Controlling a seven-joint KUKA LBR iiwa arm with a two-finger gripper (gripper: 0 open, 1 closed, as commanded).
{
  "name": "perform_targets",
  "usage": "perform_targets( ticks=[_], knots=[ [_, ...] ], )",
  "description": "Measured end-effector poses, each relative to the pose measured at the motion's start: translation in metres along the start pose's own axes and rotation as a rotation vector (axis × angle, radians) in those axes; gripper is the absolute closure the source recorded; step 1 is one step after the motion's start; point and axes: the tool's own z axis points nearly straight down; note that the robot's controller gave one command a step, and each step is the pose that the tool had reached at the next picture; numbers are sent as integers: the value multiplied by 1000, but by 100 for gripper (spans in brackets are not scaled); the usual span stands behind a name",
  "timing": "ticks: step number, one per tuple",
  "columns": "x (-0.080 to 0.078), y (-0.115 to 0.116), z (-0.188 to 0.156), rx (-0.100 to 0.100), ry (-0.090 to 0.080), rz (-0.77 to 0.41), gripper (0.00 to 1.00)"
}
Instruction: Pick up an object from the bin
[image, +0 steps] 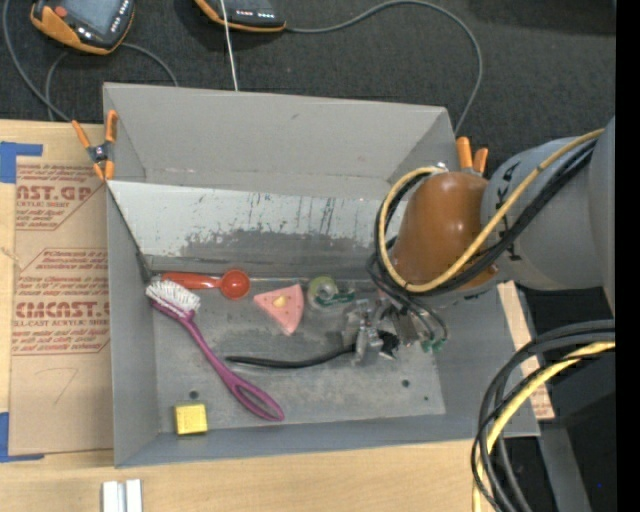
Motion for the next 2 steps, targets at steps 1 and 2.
perform_targets(
  ticks=[1,2],
  knots=[
    [0,0,-9,0,-1,0,100],
    [0,1,-34,0,1,0,100]
  ],
)
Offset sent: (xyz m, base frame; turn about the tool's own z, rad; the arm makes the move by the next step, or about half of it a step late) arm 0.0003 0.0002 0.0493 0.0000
